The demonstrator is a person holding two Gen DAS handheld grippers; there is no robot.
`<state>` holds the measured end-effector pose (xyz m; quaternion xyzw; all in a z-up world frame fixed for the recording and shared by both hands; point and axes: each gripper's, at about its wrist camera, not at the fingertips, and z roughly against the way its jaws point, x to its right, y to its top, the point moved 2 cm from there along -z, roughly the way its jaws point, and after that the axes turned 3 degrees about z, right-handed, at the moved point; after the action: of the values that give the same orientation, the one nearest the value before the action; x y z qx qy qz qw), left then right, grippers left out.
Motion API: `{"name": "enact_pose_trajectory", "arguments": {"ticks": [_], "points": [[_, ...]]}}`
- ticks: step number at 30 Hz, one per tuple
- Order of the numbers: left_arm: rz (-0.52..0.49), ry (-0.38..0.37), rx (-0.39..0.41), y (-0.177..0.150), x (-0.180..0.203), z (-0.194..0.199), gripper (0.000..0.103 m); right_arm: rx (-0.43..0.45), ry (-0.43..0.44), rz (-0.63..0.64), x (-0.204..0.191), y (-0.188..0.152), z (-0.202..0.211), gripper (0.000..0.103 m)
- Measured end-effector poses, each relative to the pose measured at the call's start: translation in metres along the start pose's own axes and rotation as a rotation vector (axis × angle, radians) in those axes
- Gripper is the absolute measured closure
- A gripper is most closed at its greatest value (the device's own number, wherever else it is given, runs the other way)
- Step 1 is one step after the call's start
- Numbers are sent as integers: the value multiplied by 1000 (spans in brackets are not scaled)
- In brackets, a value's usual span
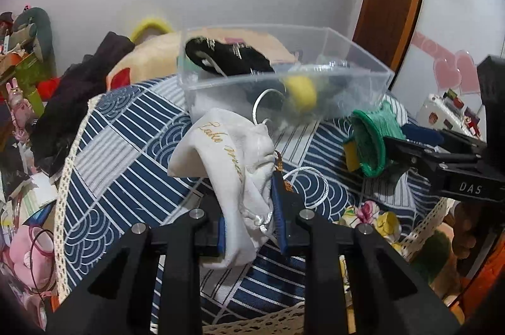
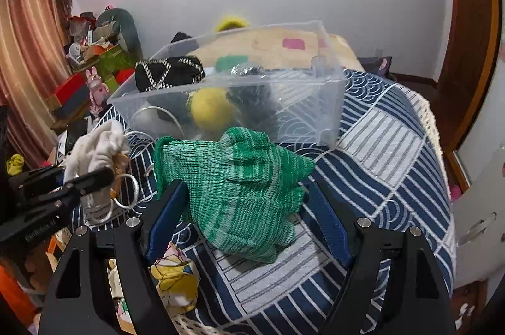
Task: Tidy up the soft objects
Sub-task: 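Grasp the white drawstring pouch with the left tool while the right tool grasps the green knit glove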
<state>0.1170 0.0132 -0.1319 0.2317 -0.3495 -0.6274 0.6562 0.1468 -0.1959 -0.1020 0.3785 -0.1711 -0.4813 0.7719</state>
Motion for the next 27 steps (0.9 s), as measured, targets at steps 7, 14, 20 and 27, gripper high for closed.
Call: {"name": "enact_pose_trajectory", "arguments": {"ticks": [7, 14, 20, 27], "points": [[10, -2, 30, 8, -1, 10, 80, -13, 69, 28, -5, -5, 1, 69], [24, -3, 78, 18, -5, 27, 80, 37, 20, 48, -10, 2, 9, 90], [17, -4, 132, 29, -4, 44, 80, 87, -19, 12, -1, 12, 21, 92], [22, -33, 198, 47, -3, 60, 80, 158, -4, -2, 1, 24, 43, 92]]}}
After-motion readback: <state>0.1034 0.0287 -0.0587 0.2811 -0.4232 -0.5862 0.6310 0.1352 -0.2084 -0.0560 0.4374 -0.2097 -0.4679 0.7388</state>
